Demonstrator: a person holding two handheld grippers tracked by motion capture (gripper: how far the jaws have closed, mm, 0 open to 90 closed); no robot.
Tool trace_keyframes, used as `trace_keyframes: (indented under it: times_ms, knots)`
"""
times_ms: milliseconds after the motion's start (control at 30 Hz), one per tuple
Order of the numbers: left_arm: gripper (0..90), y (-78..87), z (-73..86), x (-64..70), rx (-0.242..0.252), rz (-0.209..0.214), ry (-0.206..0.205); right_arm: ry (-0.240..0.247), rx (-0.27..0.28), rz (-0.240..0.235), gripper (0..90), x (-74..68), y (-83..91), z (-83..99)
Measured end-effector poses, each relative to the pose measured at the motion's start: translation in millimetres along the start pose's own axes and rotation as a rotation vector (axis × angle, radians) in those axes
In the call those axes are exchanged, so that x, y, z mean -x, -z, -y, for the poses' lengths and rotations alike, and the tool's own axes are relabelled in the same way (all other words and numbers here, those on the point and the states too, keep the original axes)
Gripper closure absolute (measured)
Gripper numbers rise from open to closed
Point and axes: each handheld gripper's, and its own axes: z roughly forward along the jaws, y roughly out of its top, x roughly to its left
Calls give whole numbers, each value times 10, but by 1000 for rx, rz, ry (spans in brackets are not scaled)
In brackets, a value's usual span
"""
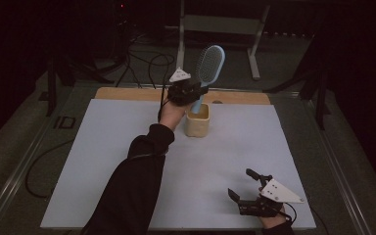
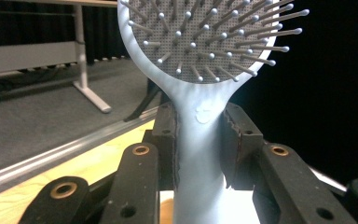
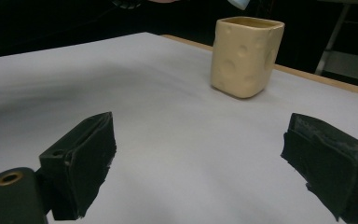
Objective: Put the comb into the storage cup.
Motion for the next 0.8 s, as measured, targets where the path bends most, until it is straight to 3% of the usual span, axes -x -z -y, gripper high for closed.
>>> trace_keyframes:
  times_ms: [67,200,233,333,467,600,800]
  knots:
    - [701,-12,37,-23,13,-4,12,0,0,-2,88,0,0,0]
    - [701,-53,116,-53,43,20,0,0,0,-4,88,2,-3,3]
    - [700,-65,139,-51,50,14,-20,0,-1,-4,88,4,-2,2]
    - [700,-101,199,-76,51,12,-26,-8,-1,-7,88,8,-2,7]
    - [700,-137,262,-106,51,22,9,-13,-2,-11,88,14,-6,12]
    - [700,-137,313,-98,54,-2,2,-13,-3,-13,88,14,-7,12]
    - [700,-137,386,-83,51,24,10,-7,-3,-13,88,10,-9,11]
